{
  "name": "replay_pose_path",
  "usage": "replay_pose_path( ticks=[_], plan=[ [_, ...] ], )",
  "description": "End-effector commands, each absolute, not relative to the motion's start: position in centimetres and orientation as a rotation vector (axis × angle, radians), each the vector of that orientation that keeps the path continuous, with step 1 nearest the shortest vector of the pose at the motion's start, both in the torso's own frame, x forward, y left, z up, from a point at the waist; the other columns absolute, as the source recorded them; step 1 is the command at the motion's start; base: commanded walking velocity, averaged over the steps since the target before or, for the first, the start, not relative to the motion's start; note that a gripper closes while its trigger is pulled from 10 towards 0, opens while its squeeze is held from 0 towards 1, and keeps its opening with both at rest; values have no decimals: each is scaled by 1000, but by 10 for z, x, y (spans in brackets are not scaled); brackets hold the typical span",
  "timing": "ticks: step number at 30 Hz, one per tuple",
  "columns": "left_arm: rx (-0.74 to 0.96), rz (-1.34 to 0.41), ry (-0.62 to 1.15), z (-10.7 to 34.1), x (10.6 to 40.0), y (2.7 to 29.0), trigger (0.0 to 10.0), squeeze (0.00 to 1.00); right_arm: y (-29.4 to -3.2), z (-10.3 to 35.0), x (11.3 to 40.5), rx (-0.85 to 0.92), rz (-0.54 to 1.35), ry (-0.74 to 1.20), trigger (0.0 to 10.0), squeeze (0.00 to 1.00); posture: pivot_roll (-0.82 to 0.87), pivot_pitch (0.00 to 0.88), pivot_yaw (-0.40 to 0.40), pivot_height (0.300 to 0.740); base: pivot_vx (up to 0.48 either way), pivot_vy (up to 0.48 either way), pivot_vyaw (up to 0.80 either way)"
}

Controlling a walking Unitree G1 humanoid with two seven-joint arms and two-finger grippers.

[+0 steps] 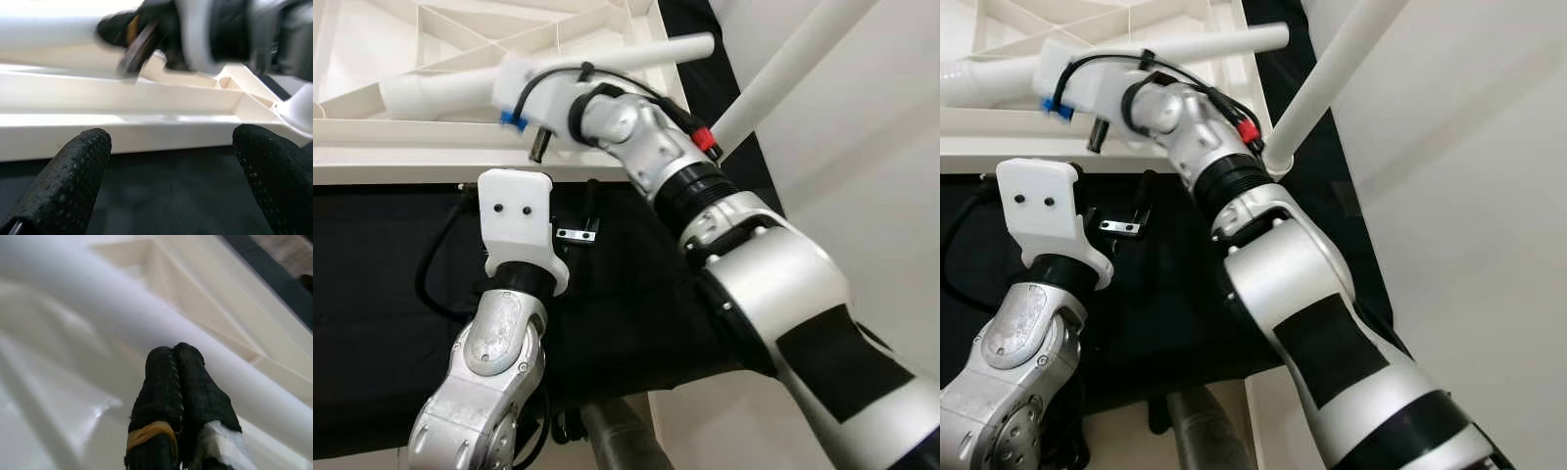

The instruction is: Building children table

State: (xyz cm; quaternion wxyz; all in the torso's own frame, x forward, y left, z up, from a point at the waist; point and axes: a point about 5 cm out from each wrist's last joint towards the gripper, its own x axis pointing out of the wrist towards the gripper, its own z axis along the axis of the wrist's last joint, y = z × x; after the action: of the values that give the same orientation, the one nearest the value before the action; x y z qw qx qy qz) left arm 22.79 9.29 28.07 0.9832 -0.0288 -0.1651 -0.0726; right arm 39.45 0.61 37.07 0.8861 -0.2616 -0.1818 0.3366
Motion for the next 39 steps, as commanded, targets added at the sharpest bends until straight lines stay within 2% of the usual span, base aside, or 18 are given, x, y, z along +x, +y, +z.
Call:
replay_pose_path(
  ticks=[1,2,4,8,12,16,19,24,28,30,39],
  plan=[
    [-74,-182,-318,278,229,90,10000,0,-9,376,398,-371,673,-415,10000,0,-37,316,-269,740,0,0,0],
    [-78,-194,-325,280,231,90,10000,0,-20,381,398,-270,662,-459,10000,0,-27,297,-258,740,0,0,0],
    [-78,-194,-325,280,231,90,10000,0,-20,381,398,-270,662,-459,10000,0,-27,297,-258,740,0,0,0],
    [-29,-194,-347,282,237,94,10000,0,-52,382,396,-83,603,-567,10000,0,-15,263,-226,740,0,0,0],
    [-13,-192,-351,282,239,95,10000,0,-56,378,393,-69,607,-583,10000,0,-9,249,-213,740,0,0,0],
    [33,-192,-353,282,247,101,10000,0,-65,334,400,39,554,-290,10000,0,5,222,-192,740,0,0,0],
    [31,-153,-355,285,252,111,10000,0,-69,325,400,105,515,-246,10000,0,12,211,-186,740,0,0,0],
    [60,-115,-361,287,256,120,10000,0,-73,324,395,136,485,-307,10000,0,20,202,-182,740,0,0,0],
    [91,-73,-377,290,260,131,10000,0,-77,327,380,124,427,-445,10000,0,32,188,-175,740,0,0,-434],
    [92,-71,-386,293,261,133,10000,0,-79,328,370,133,399,-441,10000,0,36,183,-169,740,0,0,-794],
    [119,-65,-396,297,265,138,10000,0,-78,316,359,132,378,-433,10000,0,46,171,-159,740,0,38,-700]
  ],
)
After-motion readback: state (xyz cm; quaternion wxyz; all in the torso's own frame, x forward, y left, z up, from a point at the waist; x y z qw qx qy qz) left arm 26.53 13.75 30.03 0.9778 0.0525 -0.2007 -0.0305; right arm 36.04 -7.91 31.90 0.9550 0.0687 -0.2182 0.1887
